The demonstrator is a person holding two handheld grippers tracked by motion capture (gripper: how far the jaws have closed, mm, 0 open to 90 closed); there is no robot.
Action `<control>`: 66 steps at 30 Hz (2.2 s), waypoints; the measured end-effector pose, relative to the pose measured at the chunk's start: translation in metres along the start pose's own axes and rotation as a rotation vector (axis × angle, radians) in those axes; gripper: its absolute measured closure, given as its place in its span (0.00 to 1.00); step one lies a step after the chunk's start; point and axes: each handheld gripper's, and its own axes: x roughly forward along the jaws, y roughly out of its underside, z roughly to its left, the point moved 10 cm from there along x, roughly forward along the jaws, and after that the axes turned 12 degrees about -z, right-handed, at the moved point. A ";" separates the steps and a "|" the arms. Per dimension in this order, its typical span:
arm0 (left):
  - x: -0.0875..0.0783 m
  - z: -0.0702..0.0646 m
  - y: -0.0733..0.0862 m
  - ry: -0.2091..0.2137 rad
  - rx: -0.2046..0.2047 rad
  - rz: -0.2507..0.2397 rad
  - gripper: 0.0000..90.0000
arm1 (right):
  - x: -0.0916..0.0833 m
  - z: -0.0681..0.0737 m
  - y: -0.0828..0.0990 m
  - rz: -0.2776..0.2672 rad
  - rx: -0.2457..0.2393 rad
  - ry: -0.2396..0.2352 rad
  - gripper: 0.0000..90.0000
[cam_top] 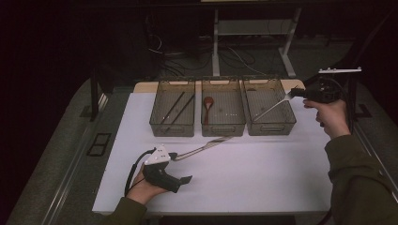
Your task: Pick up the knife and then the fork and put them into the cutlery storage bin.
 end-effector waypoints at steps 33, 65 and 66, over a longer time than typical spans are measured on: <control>0.001 0.001 0.004 0.008 -0.035 0.037 0.00 | 0.041 -0.025 0.038 0.109 -0.087 0.099 0.84; 0.000 0.005 0.007 -0.009 -0.019 0.040 0.00 | 0.006 -0.007 0.034 -0.016 -0.139 0.093 0.34; 0.000 0.005 0.007 -0.009 -0.019 0.040 0.00 | 0.004 -0.003 0.035 -0.017 -0.147 0.079 0.33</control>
